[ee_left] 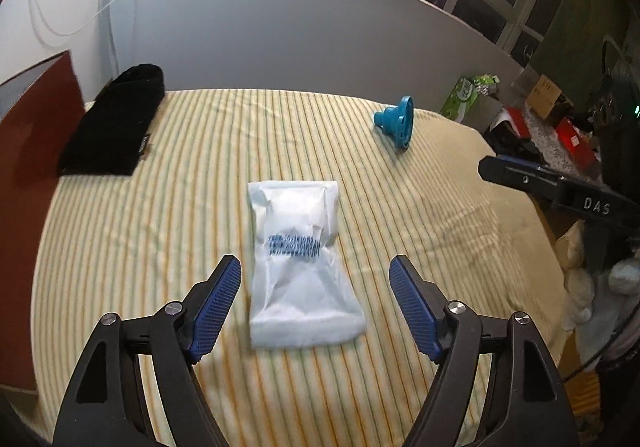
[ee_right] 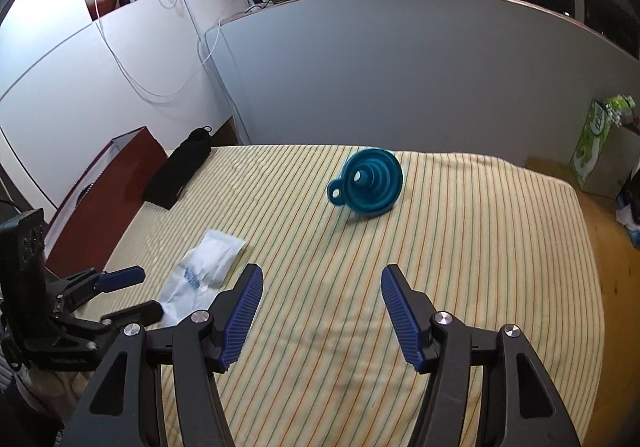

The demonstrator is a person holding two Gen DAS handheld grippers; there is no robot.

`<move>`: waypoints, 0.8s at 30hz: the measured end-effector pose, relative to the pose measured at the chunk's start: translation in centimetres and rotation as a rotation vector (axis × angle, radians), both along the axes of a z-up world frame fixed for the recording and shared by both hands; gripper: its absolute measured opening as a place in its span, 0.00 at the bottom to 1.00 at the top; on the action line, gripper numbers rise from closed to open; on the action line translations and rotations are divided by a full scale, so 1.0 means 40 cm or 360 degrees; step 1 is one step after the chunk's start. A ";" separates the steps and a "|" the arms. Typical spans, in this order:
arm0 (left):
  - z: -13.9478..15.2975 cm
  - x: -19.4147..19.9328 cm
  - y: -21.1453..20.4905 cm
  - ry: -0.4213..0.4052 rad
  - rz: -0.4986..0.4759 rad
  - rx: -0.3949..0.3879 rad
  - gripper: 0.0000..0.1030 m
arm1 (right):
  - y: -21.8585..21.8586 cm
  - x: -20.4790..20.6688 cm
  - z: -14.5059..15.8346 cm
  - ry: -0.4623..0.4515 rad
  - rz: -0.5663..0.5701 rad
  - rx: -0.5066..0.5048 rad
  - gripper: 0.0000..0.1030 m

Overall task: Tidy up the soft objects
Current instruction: 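Grasp the white packet with the left gripper while the right gripper grasps the blue funnel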

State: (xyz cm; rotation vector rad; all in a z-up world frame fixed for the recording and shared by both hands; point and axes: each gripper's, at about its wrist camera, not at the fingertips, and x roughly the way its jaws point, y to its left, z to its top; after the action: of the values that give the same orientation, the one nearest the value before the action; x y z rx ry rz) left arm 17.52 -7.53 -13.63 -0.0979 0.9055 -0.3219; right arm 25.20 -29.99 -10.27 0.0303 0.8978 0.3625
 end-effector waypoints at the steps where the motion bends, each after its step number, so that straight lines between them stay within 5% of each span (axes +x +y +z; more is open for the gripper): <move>1: -0.005 0.010 -0.010 -0.0001 -0.0002 0.0023 0.75 | 0.003 0.009 -0.002 0.0002 0.0004 -0.0007 0.56; 24: -0.058 0.088 -0.028 0.0084 0.0025 0.0139 0.75 | 0.077 0.258 -0.113 0.0137 -0.0045 -0.0034 0.56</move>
State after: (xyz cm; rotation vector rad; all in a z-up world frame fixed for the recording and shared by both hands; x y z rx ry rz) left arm 21.04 -8.66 -15.93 -0.0332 0.9693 -0.2655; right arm 35.51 -26.91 -14.80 0.0394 0.9852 0.3270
